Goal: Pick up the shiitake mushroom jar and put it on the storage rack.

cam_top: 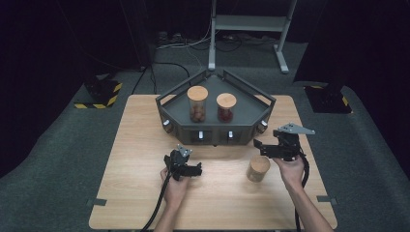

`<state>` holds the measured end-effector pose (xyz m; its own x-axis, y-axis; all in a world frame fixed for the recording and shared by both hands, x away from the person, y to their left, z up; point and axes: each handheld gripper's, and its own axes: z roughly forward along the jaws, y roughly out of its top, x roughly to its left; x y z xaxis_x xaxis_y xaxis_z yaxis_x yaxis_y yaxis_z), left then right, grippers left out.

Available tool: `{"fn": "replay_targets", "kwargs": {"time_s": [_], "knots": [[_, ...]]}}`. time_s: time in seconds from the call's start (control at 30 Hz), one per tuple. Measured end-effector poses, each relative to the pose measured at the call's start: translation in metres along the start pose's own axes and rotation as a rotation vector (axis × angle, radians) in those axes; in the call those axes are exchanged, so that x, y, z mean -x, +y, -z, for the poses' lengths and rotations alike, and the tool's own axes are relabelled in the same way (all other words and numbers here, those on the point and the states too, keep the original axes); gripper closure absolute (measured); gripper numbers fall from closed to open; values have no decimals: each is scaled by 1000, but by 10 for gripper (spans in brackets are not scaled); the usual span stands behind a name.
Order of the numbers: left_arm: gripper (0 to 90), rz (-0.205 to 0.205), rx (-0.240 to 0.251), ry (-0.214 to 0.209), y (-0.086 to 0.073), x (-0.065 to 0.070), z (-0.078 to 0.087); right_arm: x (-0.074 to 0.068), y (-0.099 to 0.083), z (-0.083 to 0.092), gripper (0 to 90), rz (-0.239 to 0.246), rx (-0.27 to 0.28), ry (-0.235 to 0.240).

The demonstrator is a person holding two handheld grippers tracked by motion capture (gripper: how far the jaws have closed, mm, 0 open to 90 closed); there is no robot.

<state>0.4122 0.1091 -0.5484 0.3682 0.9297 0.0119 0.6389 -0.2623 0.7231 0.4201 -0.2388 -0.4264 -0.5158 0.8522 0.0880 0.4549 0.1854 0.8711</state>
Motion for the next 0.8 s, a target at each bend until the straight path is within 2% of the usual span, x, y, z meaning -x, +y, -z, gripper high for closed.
{"fn": "replay_targets", "kwargs": {"time_s": [0.2,0.43,0.8], "knots": [[22,2,0,-1,0,0,0,-2,-8,-1,82,0,-15,11],[22,0,0,0,0,0,0,-5,-14,1,82,0,-5,19],[22,0,0,0,0,0,0,-12,-23,0,79,29,-9,26]]}}
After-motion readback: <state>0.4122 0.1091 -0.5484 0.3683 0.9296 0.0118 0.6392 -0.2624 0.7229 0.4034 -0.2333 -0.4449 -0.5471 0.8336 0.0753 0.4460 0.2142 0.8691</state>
